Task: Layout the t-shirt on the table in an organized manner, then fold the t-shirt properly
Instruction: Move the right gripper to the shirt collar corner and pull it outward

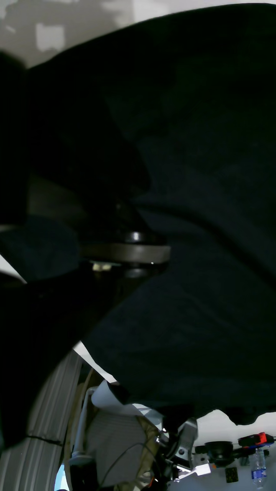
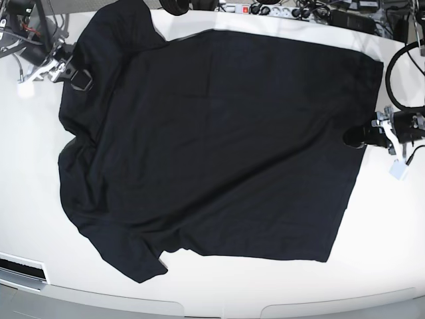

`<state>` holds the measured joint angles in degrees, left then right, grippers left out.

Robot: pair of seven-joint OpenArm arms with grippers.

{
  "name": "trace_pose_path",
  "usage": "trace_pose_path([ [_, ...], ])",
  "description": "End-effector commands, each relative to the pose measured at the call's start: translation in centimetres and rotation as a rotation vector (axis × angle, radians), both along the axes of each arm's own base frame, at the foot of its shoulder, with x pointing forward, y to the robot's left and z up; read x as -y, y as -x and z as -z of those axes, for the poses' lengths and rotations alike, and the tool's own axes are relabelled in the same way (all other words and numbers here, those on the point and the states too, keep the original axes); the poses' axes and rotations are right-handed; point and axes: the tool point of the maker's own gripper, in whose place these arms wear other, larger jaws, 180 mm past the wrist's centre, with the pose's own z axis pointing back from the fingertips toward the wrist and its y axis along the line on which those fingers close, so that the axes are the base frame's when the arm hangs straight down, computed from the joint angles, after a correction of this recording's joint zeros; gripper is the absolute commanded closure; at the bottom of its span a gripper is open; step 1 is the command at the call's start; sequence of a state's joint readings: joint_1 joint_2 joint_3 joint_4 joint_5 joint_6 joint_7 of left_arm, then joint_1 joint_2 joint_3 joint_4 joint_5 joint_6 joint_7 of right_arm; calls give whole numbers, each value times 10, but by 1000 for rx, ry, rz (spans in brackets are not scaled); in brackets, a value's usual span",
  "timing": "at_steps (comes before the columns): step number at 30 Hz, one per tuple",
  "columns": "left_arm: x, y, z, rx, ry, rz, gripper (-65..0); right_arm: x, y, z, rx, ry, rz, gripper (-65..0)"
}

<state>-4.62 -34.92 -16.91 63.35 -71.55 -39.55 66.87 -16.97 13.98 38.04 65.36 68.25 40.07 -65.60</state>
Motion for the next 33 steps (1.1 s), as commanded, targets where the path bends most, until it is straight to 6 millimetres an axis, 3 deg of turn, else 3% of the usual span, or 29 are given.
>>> trace_pose_path([
  [1,-5,-12,-17,59,6,-7,0,9,-6,-6,17,22,-3,-235],
  [4,-5,-12,-17,59,7,-7,0,15,-8,-8,22,35,-6,0],
  [11,-6,-11,-17,55,1,-5,0,36,-2,-17,9,100,-41,0],
  [22,-7,-11,-17,54,0,-6,0,74,39,-55,-4,378,-113,0],
  [29,-5,-12,-20,61,18,-8,0,75,45,-58,-15,415,-139,0],
  [30,-5,-12,-21,62,23,-9,0,75,45,-59,-13,414,-138,-16],
  [33,-5,-12,-21,60,26,-7,0,74,43,-60,-4,406,-135,-235],
])
